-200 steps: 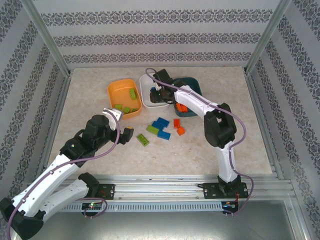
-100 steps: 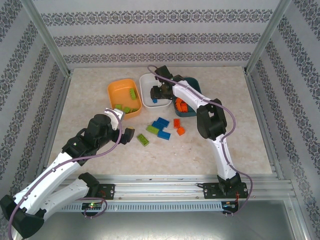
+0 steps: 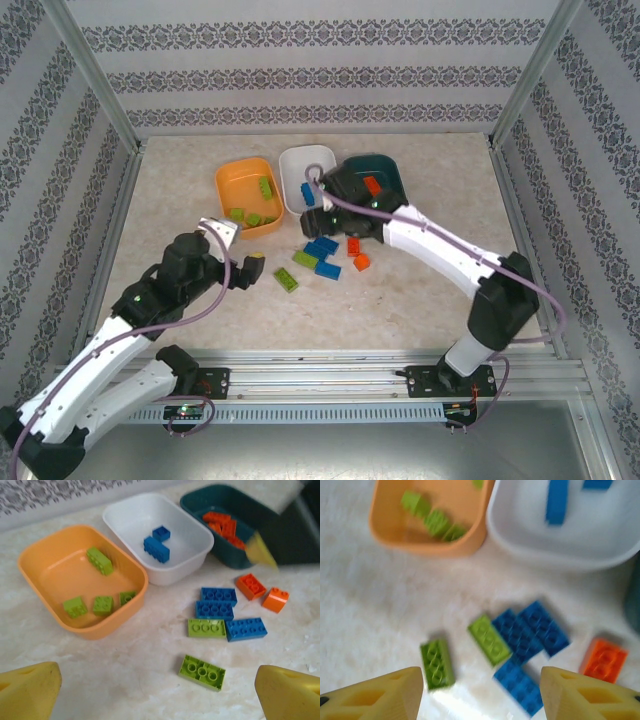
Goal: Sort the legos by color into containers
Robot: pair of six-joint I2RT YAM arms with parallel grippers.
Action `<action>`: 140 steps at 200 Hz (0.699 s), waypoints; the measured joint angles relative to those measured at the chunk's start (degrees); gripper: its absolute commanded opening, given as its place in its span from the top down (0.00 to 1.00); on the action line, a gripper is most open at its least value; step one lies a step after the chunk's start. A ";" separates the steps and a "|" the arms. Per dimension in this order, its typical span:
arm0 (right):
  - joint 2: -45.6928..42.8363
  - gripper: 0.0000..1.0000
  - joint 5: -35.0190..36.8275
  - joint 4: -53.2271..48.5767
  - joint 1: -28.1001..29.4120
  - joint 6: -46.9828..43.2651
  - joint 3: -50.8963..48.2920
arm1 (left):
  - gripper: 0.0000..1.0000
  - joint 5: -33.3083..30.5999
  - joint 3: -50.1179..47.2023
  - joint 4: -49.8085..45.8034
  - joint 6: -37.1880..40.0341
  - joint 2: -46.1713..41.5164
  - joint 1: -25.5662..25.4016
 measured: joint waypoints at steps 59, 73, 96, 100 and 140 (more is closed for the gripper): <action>3.10 0.34 1.03 1.81 12.70 5.44 -11.04 | 0.00 -1.97 -0.02 0.98 0.00 -2.23 0.33; 7.39 0.34 1.49 1.97 14.60 5.77 -9.16 | 0.00 -1.99 -0.02 0.98 0.00 -1.77 0.35; 13.55 0.34 1.49 2.40 16.59 5.77 -5.66 | 0.00 -1.99 -0.07 0.94 0.00 -1.33 0.35; 14.23 0.34 1.49 2.38 16.83 5.79 -5.11 | 0.00 -2.08 -0.07 0.96 0.00 -1.40 0.35; 18.21 0.33 2.16 2.14 17.11 5.73 -0.39 | 0.00 -2.16 -0.09 0.96 0.00 -1.95 0.35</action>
